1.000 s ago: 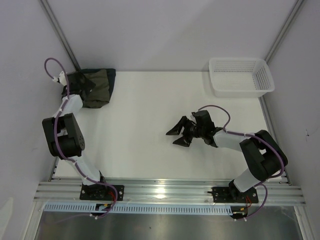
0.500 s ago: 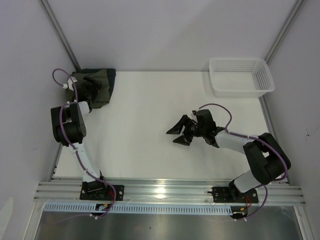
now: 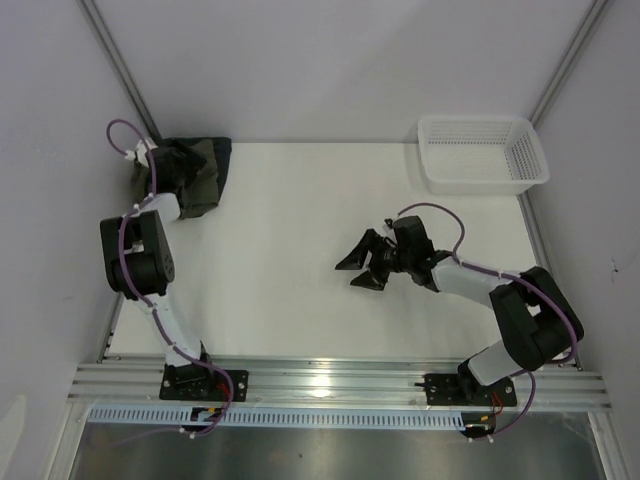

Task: Fold and stack the shorts
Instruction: Neatly place the folded shorts to the corner

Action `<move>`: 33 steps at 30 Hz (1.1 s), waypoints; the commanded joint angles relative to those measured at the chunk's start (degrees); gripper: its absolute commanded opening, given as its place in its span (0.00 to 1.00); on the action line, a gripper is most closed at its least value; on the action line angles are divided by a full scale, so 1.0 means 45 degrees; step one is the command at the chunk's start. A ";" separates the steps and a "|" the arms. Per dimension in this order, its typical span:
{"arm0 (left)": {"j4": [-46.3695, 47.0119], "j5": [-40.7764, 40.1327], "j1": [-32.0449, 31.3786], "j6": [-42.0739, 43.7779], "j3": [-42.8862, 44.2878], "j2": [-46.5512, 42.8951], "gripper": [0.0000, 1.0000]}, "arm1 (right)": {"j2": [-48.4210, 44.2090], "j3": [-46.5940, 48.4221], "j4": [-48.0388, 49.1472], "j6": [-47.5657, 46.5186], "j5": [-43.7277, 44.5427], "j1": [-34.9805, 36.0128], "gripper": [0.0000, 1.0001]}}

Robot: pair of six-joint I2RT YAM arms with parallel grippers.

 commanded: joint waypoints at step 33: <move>-0.7866 -0.0604 -0.4787 0.2494 -1.0422 -1.9387 0.99 | -1.3069 -0.0867 -0.6709 -0.7624 1.1481 -0.0578 0.81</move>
